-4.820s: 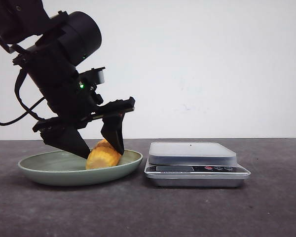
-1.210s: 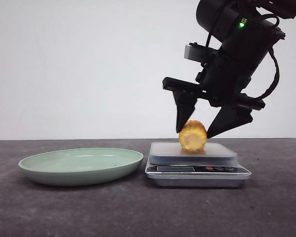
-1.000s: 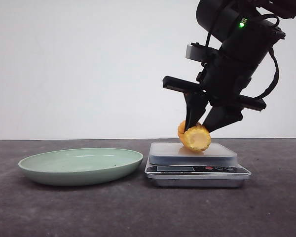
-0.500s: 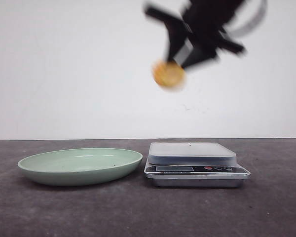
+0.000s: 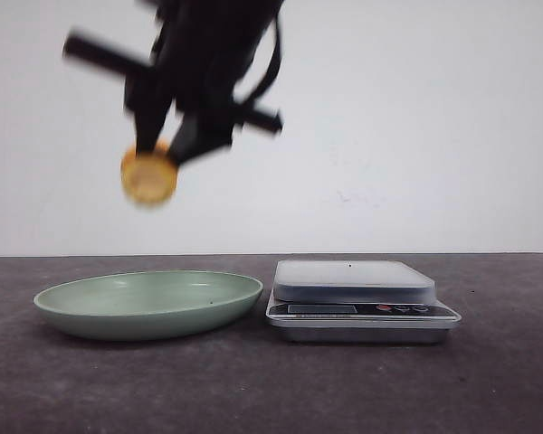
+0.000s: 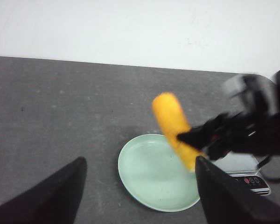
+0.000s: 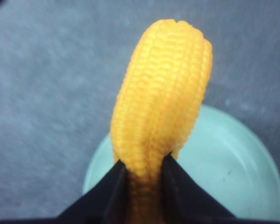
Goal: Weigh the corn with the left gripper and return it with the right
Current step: 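Carry the corn with the right gripper back onto the green plate, then open the right gripper and lift it away from the plate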
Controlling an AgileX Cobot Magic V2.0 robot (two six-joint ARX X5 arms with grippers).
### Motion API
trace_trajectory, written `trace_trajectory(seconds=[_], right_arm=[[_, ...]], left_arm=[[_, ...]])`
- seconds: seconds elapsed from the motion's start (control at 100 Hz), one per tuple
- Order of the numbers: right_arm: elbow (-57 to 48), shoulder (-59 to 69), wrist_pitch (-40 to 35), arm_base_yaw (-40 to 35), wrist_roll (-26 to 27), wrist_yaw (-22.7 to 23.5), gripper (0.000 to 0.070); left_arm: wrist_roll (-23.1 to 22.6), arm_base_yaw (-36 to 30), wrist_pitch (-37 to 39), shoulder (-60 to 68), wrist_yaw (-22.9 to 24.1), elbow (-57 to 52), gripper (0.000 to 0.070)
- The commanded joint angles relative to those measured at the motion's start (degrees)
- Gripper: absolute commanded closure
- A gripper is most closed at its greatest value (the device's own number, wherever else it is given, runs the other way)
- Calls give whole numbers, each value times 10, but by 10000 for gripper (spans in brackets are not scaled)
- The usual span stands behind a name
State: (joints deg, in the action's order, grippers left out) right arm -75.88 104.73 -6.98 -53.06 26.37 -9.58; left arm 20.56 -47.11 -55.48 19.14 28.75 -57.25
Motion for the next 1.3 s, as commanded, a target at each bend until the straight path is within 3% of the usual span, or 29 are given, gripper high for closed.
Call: trace_trajectory(seconds=[0.0,0.45,0.48,0.61,0.66,0.79,0.97,1.29], right_arm=[[-15,26,9,-8,30,-9,700],[-15,95,-8,-8,44,-8,681],[-15,99,-5,-8,46,-7,644],[-15,99,-3,-9,47,-8,192],[-15,99,2,-9,45,-7,103],[-15,83,9,-5,32,-7,103],[-15,-9,-11,20,-37,-5,110],[-15,-282,-143,140,-156,-13,110]], left_arm=[[1,-4,6,1,2,-7,270],[1,-4,-17,1,3,-7,270],[1,-4,-17,1,3,-7,269],[1,-4,-16,1,3,-7,269],[1,-4,-16,1,3,-7,269],[1,-4,-16,1,3,-7,269],[0,-4,-14,1,3,-7,270],[-6,-4,16,1,9,-7,270]])
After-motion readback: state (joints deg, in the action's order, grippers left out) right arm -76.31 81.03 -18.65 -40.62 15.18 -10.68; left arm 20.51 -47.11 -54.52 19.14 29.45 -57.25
